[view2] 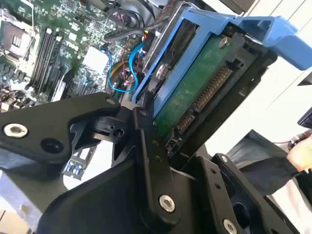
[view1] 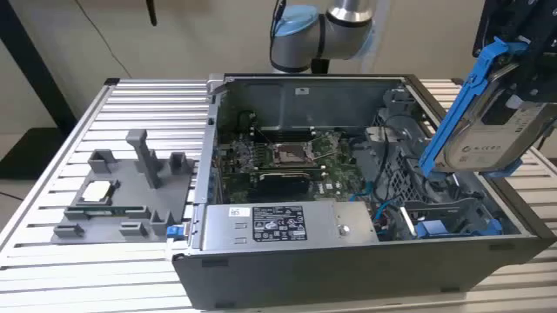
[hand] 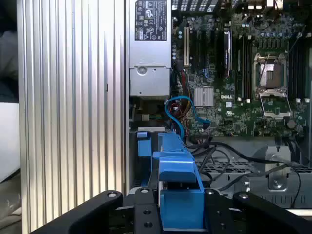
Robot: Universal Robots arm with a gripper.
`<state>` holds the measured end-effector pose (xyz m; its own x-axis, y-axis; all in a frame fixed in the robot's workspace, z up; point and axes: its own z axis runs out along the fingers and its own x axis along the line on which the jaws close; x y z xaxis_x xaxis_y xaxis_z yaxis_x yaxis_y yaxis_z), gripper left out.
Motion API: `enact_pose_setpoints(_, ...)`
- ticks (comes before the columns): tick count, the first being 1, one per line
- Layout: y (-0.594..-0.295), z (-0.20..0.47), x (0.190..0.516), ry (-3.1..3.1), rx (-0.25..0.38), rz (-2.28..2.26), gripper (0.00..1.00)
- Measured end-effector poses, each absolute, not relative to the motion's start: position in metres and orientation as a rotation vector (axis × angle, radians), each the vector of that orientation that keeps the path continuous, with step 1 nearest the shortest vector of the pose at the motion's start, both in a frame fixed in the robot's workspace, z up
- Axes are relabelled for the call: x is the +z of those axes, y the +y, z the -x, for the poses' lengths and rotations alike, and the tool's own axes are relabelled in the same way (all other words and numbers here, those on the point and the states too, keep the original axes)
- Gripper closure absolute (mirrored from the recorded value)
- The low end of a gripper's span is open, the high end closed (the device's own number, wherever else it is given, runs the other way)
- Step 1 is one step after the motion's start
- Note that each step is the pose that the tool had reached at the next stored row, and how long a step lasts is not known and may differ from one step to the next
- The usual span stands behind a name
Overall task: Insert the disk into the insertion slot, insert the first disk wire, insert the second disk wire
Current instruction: 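Insert the disk into the insertion slot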
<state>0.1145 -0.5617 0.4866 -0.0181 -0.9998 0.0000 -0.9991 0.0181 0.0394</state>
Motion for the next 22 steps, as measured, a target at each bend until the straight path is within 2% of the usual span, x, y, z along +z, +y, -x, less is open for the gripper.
enact_pose_setpoints(22,-0.566,-0.115,0.474,-2.222,-0.045,-2.182,0.67)
